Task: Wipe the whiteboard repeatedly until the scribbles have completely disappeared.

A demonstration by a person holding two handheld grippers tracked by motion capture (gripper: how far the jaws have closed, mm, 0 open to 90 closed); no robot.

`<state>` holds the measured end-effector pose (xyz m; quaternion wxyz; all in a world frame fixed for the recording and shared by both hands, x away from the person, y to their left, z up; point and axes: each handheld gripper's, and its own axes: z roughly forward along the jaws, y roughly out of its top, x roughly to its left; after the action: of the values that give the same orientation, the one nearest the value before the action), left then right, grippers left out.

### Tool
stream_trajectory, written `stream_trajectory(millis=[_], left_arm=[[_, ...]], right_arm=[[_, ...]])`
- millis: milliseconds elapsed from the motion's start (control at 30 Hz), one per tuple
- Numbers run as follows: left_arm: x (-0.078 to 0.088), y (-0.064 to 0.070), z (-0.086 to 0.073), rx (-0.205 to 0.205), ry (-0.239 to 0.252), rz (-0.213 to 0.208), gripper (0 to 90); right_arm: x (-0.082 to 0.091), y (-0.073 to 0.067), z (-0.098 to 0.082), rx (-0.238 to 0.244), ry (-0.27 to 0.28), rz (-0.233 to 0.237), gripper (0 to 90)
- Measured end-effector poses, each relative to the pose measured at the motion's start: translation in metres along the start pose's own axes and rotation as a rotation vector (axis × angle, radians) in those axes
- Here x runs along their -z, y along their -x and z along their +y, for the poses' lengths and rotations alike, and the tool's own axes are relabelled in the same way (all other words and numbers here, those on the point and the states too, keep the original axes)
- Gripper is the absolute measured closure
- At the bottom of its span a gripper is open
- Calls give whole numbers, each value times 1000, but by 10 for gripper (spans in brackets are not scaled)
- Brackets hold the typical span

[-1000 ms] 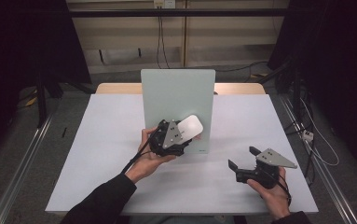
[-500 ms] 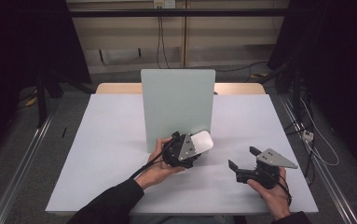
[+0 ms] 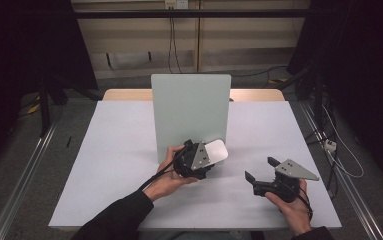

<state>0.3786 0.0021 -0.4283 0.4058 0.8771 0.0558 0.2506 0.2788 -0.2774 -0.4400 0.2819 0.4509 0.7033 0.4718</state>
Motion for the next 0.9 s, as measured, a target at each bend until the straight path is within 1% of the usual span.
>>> stream_trajectory(millis=[133, 167, 233, 267, 300, 400, 500, 600, 667, 733, 833, 867, 900], left_arm=[[6, -10, 7, 20, 31, 38, 307], [8, -12, 9, 18, 32, 45, 307], [11, -17, 11, 29, 53, 64, 307], [12, -18, 13, 27, 58, 70, 307], [13, -19, 14, 19, 51, 78, 308], [10, -17, 16, 11, 55, 89, 307], [3, -9, 15, -10, 38, 72, 307], [-4, -2, 14, -25, 30, 44, 307], [-8, 3, 13, -26, 28, 28, 307], [-12, 7, 12, -18, 31, 13, 307], [-18, 13, 12, -30, 22, 6, 307], [-20, 15, 11, -25, 23, 0, 307], [-22, 17, 11, -30, 20, -5, 307]], right_arm=[[0, 0, 0, 0, -1, 0, 62], [0, 0, 0, -1, -1, 0, 62], [0, 0, 0, -1, -1, 0, 62], [0, 0, 0, 0, -1, 1, 62], [0, 0, 0, 0, -1, 1, 62], [0, 0, 0, -5, -1, 1, 62], [-1, -1, 0, -2, -4, 1, 62], [0, -1, 0, 4, -2, 3, 63], [0, 0, 0, 0, -1, 1, 62], [0, 0, 0, -3, 1, -3, 62], [0, 0, 0, 2, 2, -2, 62], [0, 0, 0, 0, 1, -2, 62], [0, -1, 0, 1, 2, -1, 63]])
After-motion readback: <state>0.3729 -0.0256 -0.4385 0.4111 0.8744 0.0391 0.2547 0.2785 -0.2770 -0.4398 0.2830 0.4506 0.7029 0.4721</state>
